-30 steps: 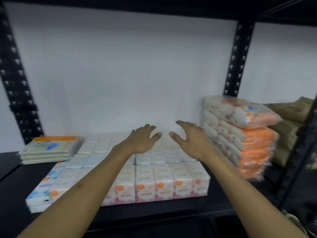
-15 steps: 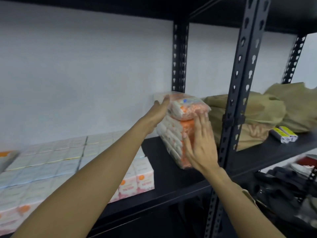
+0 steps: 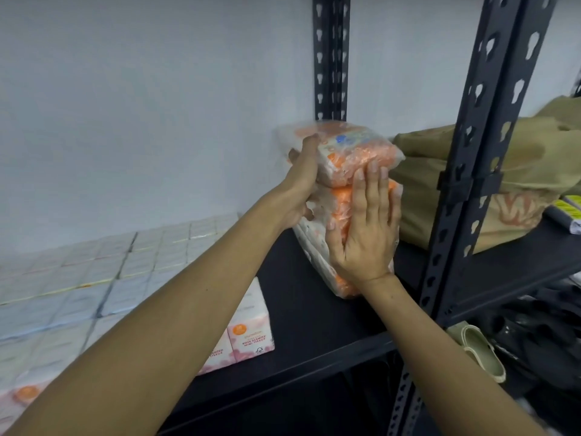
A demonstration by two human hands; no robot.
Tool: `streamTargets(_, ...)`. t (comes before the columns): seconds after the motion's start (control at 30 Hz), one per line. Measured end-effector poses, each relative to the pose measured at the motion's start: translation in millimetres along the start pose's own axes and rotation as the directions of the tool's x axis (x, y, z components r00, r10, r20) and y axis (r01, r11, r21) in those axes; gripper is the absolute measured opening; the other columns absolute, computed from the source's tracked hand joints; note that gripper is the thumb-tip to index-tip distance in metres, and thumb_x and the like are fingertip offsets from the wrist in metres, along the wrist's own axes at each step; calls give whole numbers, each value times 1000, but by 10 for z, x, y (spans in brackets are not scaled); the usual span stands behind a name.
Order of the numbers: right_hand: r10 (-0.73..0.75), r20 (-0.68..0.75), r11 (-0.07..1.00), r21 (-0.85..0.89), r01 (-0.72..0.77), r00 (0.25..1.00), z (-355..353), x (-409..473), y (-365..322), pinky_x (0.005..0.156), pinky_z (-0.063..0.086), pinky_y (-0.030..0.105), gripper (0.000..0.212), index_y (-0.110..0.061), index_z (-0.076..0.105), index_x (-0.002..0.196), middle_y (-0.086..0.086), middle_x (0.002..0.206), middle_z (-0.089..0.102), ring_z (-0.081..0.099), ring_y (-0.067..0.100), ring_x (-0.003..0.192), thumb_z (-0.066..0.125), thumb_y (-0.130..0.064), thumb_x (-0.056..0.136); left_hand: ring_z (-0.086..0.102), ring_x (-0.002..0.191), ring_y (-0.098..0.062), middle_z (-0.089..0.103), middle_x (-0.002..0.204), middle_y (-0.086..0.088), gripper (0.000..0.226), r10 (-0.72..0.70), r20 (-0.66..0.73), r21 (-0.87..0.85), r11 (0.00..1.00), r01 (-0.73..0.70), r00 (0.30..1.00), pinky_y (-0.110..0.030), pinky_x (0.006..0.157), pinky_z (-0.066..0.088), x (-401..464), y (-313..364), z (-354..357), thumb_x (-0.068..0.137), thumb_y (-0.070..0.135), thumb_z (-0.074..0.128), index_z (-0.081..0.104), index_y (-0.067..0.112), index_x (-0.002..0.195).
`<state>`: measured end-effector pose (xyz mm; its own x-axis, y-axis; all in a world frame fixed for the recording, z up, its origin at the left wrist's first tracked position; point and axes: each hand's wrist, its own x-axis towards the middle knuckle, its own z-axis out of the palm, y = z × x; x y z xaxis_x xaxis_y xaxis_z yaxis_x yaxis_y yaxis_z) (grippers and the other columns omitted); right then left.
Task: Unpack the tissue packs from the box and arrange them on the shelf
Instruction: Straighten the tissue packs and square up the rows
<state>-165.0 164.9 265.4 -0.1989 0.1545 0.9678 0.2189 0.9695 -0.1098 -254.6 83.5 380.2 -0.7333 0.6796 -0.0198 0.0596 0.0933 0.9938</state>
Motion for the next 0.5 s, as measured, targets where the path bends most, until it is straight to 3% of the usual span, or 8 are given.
streamTargets(0.1,2,-18,1000,-2,-2,1000,39,-8,27,121,16,61,73,5,29,152,26,160,25,19,39,152,32,-44,98,56,123,-33,54,143,-7,113,-13,44,40,999,11,999,-61,97,45,-41,28,-2,52,89,37,25,41,154)
streamTargets(0.2,3,-3,1000,-16,-3,1000,40,-6,52,121,14,61,72,3,27,152,25,161,24,19,39,152,32,-44,97,40,142,-35,35,161,-7,103,-32,65,84,996,26,997,-64,106,37,-143,75,1,74,89,30,7,38,160)
streamTargets(0.3,12,67,999,-32,-9,998,-45,13,21,121,13,61,73,2,25,154,23,163,20,15,37,153,31,-44,98,24,152,-32,21,168,-3,89,-41,48,170,985,32,998,-65,113,28,-312,147,-40,89,84,20,2,35,162)
streamTargets(0.43,24,211,1000,-10,-23,977,-320,24,-62,123,10,58,73,-4,15,159,15,168,7,4,30,156,37,-41,100,13,155,-25,2,170,5,91,-12,83,415,909,-24,997,-54,122,23,-696,303,-253,89,84,10,-5,31,162)
streamTargets(0.5,45,267,999,9,-49,963,-487,42,-118,124,8,55,74,-8,12,160,11,169,5,2,26,156,39,-43,101,13,156,-19,4,170,8,91,63,90,531,841,-101,994,-46,125,16,-904,352,-477,90,83,10,1,29,163)
